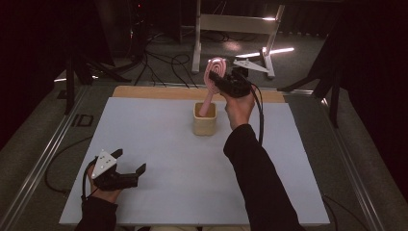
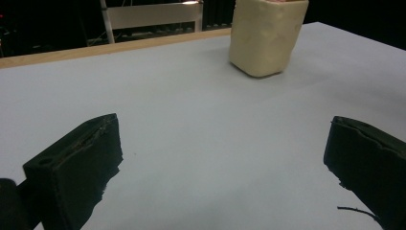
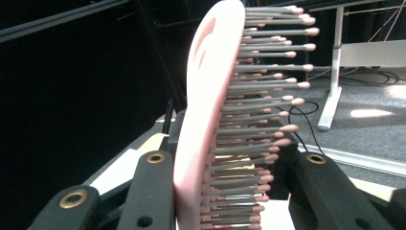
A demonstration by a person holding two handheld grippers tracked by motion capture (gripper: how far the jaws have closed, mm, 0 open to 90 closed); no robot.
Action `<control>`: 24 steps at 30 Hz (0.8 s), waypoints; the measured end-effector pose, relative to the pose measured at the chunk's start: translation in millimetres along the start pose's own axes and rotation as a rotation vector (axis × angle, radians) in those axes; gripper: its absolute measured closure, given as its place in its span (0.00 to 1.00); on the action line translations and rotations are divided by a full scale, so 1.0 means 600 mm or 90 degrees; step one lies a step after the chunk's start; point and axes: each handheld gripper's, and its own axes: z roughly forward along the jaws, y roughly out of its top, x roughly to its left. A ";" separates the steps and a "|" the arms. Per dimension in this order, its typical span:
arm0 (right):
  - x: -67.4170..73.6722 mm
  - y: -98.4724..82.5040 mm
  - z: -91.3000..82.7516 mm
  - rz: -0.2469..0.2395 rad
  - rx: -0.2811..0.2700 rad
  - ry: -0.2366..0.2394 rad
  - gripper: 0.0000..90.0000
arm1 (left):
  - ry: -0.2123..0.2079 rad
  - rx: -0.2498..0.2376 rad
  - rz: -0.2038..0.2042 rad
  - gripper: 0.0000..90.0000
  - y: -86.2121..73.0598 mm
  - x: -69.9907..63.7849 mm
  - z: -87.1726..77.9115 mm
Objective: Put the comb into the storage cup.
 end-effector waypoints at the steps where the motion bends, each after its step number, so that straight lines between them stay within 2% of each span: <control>1: 0.000 0.000 0.000 0.001 0.001 0.000 0.71 | 0.000 0.000 0.000 0.00 0.000 0.000 0.000; 24: 0.005 -0.012 0.010 0.004 0.010 0.000 0.71 | 0.000 0.001 -0.001 0.00 0.000 0.001 0.000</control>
